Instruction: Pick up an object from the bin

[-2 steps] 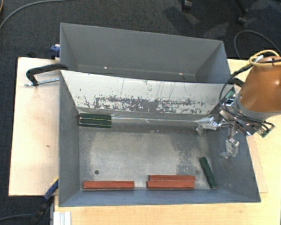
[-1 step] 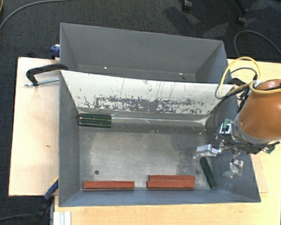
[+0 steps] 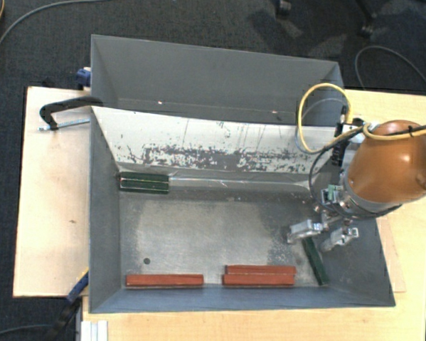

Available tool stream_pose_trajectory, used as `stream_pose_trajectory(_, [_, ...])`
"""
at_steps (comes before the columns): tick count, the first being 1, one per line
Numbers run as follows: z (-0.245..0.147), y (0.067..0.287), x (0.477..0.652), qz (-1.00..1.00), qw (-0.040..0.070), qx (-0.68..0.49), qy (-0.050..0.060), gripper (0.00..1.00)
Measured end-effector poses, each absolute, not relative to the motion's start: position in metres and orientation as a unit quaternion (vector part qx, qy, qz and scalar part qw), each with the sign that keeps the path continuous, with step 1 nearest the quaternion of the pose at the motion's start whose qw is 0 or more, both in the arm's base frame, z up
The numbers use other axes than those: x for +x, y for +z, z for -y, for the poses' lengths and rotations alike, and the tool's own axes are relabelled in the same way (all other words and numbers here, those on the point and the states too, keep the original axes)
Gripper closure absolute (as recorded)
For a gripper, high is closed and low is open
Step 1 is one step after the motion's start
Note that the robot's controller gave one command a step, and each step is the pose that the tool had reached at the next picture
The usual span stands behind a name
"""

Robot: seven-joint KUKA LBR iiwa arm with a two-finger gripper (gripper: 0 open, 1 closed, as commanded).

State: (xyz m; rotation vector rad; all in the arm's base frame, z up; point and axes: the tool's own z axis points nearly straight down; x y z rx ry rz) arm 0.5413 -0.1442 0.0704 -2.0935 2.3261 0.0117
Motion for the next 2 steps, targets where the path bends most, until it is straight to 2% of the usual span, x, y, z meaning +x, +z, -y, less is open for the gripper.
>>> stream_pose_trajectory(1, [0.144, 0.072, 0.542, -0.743, 0.006, -0.669, 0.003, 1.0])
stream_pose_trajectory(2, [0.117, 0.207, 0.569, -0.645, 0.004, -0.764, -0.004, 1.0])
